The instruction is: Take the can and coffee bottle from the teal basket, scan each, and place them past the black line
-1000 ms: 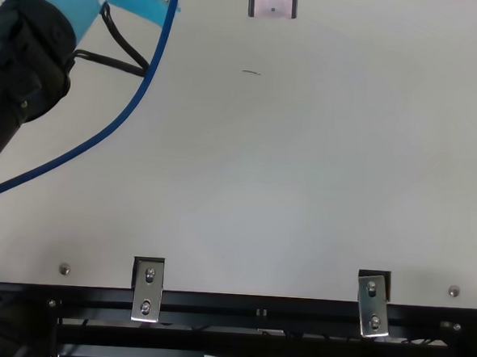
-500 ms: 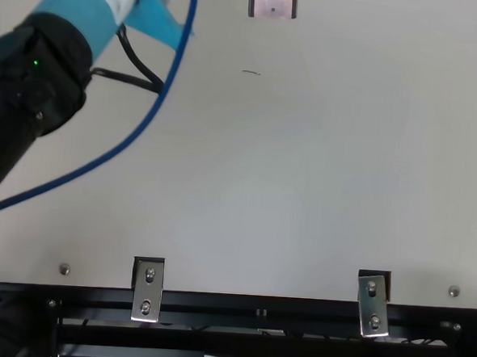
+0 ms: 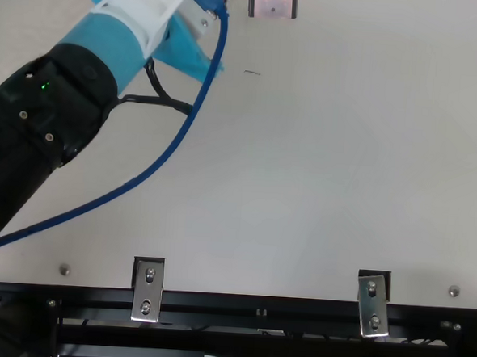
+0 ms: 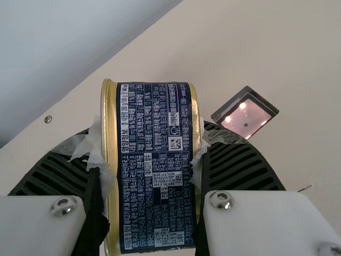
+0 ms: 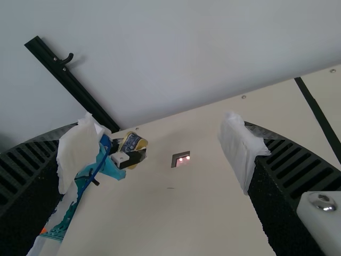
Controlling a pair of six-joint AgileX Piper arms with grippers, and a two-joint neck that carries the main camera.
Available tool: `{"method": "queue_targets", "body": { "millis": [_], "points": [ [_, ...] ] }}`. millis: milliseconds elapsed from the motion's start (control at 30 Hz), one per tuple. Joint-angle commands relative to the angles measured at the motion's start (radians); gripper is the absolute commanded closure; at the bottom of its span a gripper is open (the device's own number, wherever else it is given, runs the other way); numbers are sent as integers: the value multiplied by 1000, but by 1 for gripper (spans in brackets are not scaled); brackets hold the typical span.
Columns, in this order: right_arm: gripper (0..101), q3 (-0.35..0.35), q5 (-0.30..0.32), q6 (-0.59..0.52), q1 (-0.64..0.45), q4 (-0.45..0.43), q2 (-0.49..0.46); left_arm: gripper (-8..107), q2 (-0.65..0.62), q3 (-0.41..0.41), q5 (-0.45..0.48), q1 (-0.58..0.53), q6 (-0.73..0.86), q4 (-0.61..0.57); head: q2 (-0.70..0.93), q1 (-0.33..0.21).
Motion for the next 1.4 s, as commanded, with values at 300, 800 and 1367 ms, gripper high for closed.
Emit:
{"method": "queue_targets", "body": {
  "millis": [300, 800, 1367],
  "points": [
    [0, 0, 0, 0, 0, 0, 0, 89, -74, -206, 383, 135, 823, -719, -3, -9],
    [0, 0, 0, 0, 0, 0, 0, 89, -24, -127, 578, 162, 1134, -896, -3, -9],
    [0, 0, 0, 0, 0, 0, 0, 89, 74, -27, 489, -89, 1119, -971, -3, -9]
  ]
}}
